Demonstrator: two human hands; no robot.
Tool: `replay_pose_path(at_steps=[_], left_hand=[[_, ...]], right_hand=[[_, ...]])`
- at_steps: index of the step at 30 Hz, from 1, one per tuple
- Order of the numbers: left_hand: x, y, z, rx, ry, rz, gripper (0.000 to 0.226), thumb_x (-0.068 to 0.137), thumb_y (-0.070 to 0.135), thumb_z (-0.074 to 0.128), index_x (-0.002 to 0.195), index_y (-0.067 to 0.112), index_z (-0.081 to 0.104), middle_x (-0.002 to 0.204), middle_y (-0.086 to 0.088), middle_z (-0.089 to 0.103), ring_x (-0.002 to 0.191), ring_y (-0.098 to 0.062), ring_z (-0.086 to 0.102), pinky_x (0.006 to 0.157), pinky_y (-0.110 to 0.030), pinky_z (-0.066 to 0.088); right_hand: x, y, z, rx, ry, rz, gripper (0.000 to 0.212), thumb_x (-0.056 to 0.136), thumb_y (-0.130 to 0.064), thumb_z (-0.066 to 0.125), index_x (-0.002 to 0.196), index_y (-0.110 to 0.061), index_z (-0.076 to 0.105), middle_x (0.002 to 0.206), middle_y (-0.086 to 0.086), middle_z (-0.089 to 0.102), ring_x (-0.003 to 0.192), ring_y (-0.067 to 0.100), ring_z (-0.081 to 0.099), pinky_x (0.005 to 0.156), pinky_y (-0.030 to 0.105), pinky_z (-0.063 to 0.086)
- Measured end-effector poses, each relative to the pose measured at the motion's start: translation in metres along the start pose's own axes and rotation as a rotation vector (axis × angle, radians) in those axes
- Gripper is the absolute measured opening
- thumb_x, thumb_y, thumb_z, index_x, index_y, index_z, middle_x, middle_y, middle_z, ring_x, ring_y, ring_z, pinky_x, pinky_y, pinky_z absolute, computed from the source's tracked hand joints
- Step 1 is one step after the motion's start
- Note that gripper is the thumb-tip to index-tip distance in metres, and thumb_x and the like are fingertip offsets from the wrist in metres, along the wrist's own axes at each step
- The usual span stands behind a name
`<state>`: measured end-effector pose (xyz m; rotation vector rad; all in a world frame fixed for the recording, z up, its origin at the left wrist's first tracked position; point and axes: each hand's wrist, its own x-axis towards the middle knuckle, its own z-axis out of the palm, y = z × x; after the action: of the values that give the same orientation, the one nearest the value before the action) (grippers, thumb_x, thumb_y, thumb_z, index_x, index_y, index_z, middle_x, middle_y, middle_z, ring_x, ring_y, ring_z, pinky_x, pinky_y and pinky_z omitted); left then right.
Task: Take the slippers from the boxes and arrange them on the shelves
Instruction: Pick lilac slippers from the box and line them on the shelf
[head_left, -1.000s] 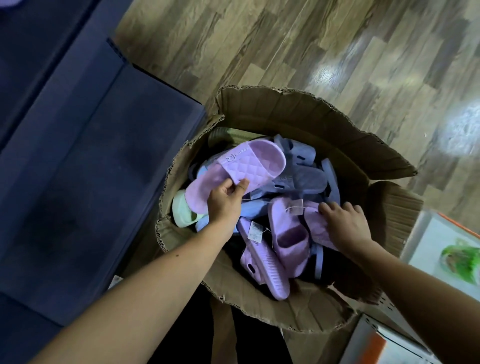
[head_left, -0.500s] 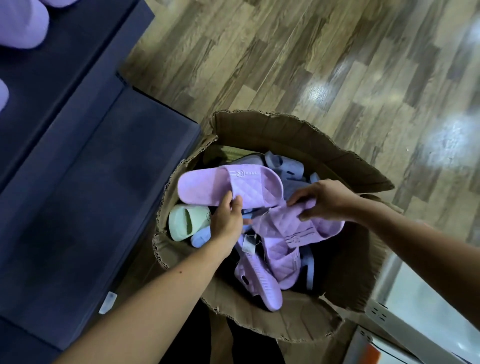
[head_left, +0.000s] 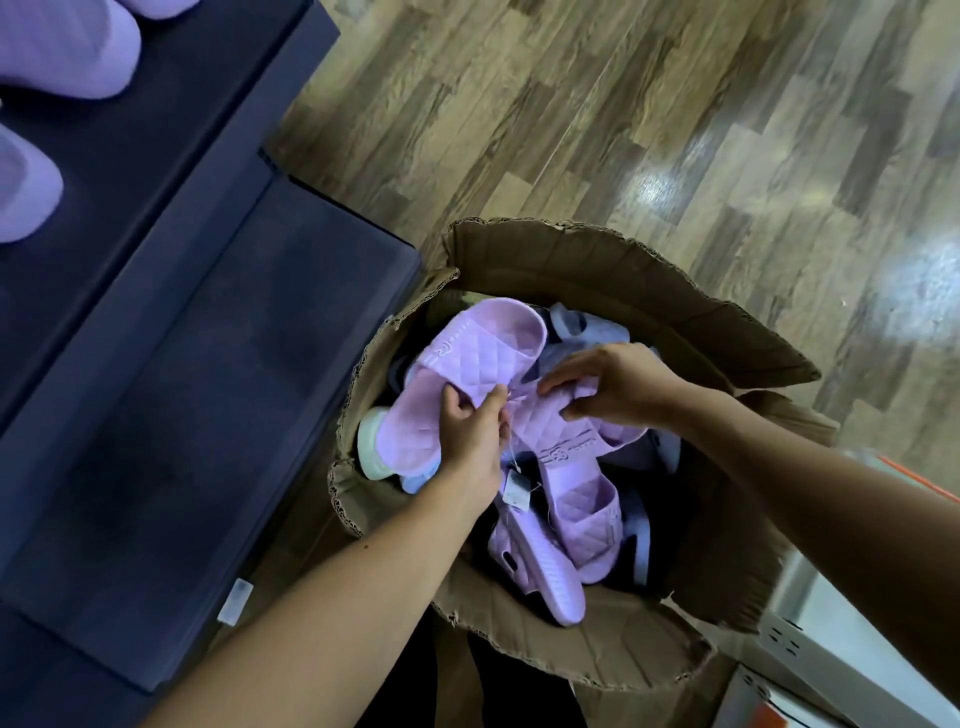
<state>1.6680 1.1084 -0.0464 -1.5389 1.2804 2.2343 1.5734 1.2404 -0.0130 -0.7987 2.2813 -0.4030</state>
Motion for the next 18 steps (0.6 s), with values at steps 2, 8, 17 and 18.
replay_pose_path(at_steps=[2,8,17,18], left_hand=[[0.001,0.003,-0.002,0.014,-0.001,0.016,0.021,0.089,0.004,0.057,0.086,0.024,0.051,0.072,0.006,0.057,0.05,-0.005,0.043,0.061,-0.027,0.042],[-0.003,0.005,-0.002,0.011,-0.006,0.026,0.039,0.08,-0.013,0.056,0.088,0.025,0.054,0.091,-0.006,0.064,0.078,-0.022,0.063,0.073,-0.036,0.052],[-0.001,0.017,0.004,-0.175,0.149,0.032,0.045,0.078,-0.019,0.052,0.086,0.026,0.051,0.102,-0.008,0.064,0.088,-0.028,0.063,0.074,-0.035,0.051],[-0.003,0.017,0.005,-0.203,0.127,0.015,0.043,0.08,-0.018,0.051,0.085,0.025,0.05,0.095,-0.007,0.063,0.08,-0.024,0.062,0.069,-0.032,0.05]], right_hand=[[0.002,-0.004,-0.009,0.014,-0.046,0.013,0.038,0.076,-0.022,0.073,0.11,-0.037,0.067,0.113,-0.016,0.067,0.106,0.009,0.06,0.087,0.025,0.04],[0.003,-0.002,0.001,-0.046,0.008,-0.081,0.04,0.073,-0.027,0.072,0.112,-0.035,0.067,0.115,-0.009,0.067,0.108,0.019,0.061,0.087,0.032,0.045],[-0.019,-0.04,0.084,0.07,0.491,0.344,0.087,0.07,-0.051,0.056,0.145,-0.022,0.023,0.152,0.004,0.025,0.129,0.028,0.024,0.099,0.046,0.031],[-0.02,-0.044,0.088,0.115,0.37,0.425,0.099,0.07,-0.055,0.059,0.149,-0.022,0.011,0.156,0.003,0.011,0.135,0.029,0.015,0.104,0.047,0.024]])
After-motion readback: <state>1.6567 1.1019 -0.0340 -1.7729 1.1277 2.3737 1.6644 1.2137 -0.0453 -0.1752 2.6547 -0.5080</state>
